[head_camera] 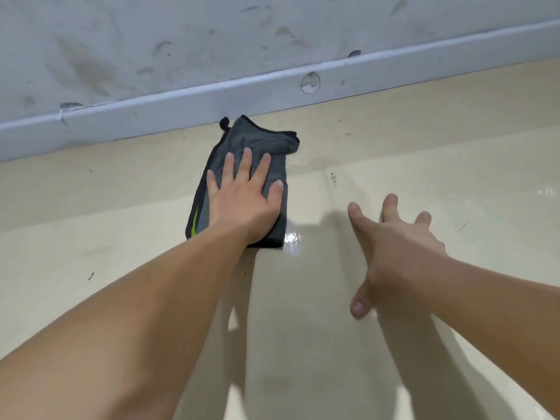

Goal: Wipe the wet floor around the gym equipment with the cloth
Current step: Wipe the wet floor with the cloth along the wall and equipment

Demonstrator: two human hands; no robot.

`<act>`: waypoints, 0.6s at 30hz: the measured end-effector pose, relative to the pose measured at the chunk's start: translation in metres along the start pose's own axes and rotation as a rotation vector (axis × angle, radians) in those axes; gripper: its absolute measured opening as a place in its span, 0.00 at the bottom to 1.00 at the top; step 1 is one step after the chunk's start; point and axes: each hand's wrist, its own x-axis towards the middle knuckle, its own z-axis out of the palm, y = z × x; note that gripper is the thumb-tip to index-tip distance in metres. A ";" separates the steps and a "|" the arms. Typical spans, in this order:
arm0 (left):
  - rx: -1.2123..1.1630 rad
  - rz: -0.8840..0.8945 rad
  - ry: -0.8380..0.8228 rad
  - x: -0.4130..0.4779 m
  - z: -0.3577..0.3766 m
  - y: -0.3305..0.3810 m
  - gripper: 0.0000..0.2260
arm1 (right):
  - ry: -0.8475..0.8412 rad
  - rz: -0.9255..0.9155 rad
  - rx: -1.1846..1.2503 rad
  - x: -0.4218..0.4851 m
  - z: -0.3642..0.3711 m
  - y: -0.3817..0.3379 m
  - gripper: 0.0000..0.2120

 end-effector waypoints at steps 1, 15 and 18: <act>-0.002 -0.018 0.000 0.015 -0.002 0.003 0.29 | -0.011 0.002 0.007 0.000 -0.001 0.000 0.79; 0.047 0.433 -0.095 -0.015 0.012 0.095 0.25 | -0.044 -0.015 -0.025 0.008 -0.002 0.001 0.79; 0.058 0.465 -0.072 -0.074 0.017 0.056 0.26 | -0.035 -0.026 -0.029 0.009 0.000 -0.001 0.78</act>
